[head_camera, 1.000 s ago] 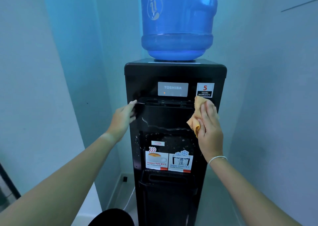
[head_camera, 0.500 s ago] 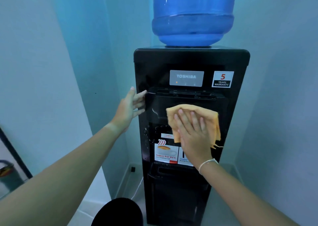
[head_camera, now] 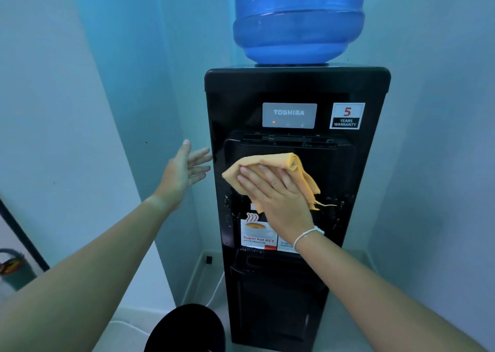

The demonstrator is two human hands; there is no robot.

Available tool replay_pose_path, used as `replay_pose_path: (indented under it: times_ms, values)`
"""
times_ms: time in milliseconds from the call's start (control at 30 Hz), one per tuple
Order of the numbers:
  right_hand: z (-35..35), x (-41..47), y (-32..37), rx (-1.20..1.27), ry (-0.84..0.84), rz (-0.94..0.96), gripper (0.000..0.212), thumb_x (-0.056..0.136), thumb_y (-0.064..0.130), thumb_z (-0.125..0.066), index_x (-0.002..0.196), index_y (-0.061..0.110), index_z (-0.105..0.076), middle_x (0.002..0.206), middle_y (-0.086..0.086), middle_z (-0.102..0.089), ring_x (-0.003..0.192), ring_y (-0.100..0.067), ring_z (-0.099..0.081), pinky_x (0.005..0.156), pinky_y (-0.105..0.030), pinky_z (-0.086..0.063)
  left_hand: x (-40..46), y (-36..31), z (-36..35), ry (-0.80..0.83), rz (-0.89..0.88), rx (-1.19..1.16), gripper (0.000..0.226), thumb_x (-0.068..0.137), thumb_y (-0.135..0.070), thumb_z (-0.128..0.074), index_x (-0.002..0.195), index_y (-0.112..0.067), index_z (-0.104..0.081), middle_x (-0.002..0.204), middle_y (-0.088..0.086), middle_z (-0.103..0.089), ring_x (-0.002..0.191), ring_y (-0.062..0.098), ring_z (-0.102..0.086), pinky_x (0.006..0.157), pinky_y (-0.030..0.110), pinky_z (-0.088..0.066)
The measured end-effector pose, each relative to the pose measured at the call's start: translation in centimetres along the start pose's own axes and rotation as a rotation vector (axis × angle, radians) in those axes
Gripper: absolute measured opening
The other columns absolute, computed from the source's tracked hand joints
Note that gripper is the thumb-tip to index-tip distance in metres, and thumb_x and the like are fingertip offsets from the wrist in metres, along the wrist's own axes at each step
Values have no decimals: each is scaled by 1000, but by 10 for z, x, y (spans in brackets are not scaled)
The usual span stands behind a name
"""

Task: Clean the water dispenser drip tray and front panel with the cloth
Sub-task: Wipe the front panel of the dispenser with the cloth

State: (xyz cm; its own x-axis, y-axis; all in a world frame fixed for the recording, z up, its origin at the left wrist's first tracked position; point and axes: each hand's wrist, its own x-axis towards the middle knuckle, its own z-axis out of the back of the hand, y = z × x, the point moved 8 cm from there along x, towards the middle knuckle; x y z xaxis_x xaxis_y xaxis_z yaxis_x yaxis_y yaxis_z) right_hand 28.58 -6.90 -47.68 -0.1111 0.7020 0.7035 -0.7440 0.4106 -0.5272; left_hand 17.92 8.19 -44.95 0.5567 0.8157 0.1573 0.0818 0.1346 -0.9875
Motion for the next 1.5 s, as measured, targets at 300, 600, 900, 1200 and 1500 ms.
replay_pose_path:
  times_ms: [300, 600, 900, 1200, 1500]
  values:
    - [-1, -77, -92, 73, 2, -230, 64, 88, 14, -35, 147, 30, -15, 155, 19, 13, 145, -11, 9, 118, -41, -1, -13, 15, -17, -9, -22, 11, 49, 101, -40, -27, 127, -11, -56, 120, 8, -61, 107, 24, -60, 96, 33, -47]
    - [14, -3, -34, 155, -27, -182, 61, 86, 14, -37, 145, 25, -24, 153, 11, -20, 145, -20, -3, 116, -40, 7, -20, 16, -8, -54, -42, -17, 41, 101, -34, -30, 122, -12, -59, 113, 7, -64, 99, 22, -63, 93, 33, -49]
    - [-6, 17, 28, 28, 46, 40, 67, 86, 18, -32, 148, 21, -6, 157, 9, -13, 141, -20, 10, 114, -44, -8, -27, 25, 23, -101, -13, -3, 36, 101, -30, -35, 121, -12, -58, 114, 8, -64, 98, 22, -63, 93, 35, -49]
    - [-2, -49, -49, 51, 54, -130, 77, 81, 8, -38, 148, 29, -7, 156, 15, 11, 145, -13, 13, 117, -37, 9, -40, 15, -7, -144, -128, 19, 19, 94, -14, -51, 105, -17, -66, 96, 3, -66, 87, 17, -61, 82, 24, -54]
    - [20, -3, -48, 148, 3, -224, 67, 88, 16, -54, 146, 26, -22, 155, 11, -14, 142, -21, -11, 116, -42, 3, -49, -20, -43, -130, -280, 74, 10, 89, -14, -60, 90, -17, -69, 77, -5, -63, 72, 9, -59, 60, 14, -51]
